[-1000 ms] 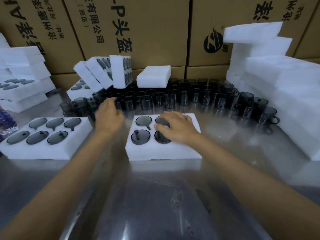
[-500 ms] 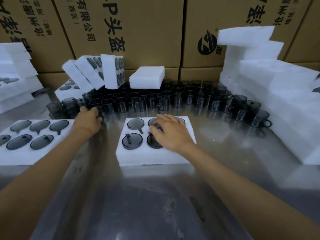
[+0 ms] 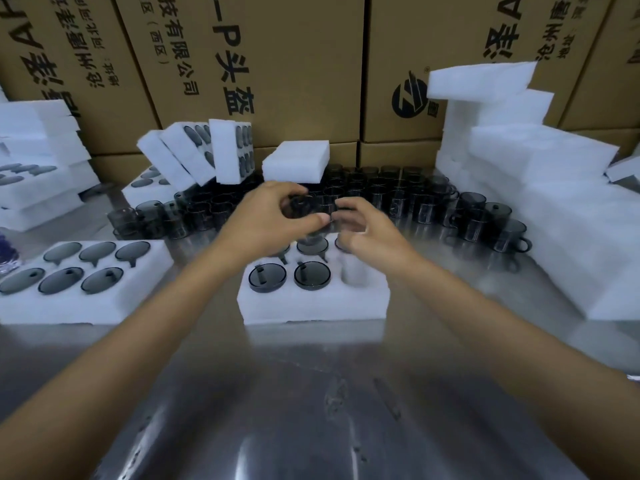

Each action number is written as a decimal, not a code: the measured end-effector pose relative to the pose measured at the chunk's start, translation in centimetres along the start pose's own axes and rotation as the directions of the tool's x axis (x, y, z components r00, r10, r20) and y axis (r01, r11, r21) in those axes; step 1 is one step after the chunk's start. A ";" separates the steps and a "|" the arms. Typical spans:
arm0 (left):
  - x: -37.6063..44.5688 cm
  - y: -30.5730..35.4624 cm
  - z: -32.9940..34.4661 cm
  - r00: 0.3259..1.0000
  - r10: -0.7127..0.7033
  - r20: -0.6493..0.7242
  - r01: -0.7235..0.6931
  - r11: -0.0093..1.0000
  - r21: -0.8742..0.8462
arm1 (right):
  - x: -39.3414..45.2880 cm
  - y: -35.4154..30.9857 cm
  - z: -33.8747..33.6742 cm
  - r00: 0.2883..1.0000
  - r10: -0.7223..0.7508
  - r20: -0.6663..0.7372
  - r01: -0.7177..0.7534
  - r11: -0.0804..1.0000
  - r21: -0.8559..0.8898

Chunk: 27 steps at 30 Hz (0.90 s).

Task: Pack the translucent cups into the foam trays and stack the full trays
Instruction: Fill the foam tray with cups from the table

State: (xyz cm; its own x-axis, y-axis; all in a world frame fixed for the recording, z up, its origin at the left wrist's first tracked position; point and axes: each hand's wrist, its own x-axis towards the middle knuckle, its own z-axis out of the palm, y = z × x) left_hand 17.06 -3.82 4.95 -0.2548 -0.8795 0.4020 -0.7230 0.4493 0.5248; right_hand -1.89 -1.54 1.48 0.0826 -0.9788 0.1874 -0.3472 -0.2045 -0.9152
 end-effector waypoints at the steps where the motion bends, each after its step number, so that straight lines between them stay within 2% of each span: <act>1: -0.4 1.2 0.9 0.999 0.046 0.006 -0.046 0.999 0.010 | -0.2 -0.7 -0.6 1.000 -0.004 0.029 0.003 1.000 0.030; 5: -1.0 3.7 3.6 0.993 0.115 -0.029 -0.117 0.992 -0.049 | -1.5 -1.7 -3.1 0.996 -0.021 0.084 0.024 0.999 -0.029; 8: -1.0 3.8 4.9 0.995 0.098 0.005 -0.098 0.995 -0.036 | -2.2 -0.7 -4.0 0.982 0.055 0.180 -0.030 0.990 -0.137; 11: -1.4 3.4 6.2 0.993 0.080 0.082 -0.077 0.996 -0.037 | -2.5 0.9 -4.3 0.983 0.078 0.165 -0.045 0.980 -0.196; 14: -1.8 2.6 6.4 0.988 -0.008 0.154 0.052 0.957 -0.284 | -2.7 2.4 -4.5 0.979 0.095 0.181 -0.061 0.981 -0.185; 16: -1.7 1.9 6.2 0.988 -0.087 0.126 0.127 0.925 -0.359 | -2.6 3.2 -4.8 0.977 0.116 0.176 -0.086 0.982 -0.168; 20: -1.6 0.8 5.9 0.991 -0.109 0.077 0.127 0.948 -0.292 | -2.1 3.3 -5.0 0.972 0.084 0.220 -0.033 0.973 -0.226; 23: -1.5 -0.1 6.1 0.992 -0.114 0.059 0.126 0.950 -0.284 | -1.7 3.2 -4.7 0.969 0.048 0.242 0.044 0.932 -0.360; 27: -1.5 -0.5 6.2 0.994 -0.093 0.055 0.105 0.954 -0.280 | -1.6 2.7 -4.7 0.955 0.092 0.281 0.051 0.885 -0.463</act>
State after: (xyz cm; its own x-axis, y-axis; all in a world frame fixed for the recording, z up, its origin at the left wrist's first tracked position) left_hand 13.86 -3.69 -0.62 -0.2212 -0.9248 0.3096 -0.5368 0.3805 0.7530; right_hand -7.40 -0.56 0.38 0.3091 -0.9510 -0.0052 -0.7353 -0.2355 -0.6355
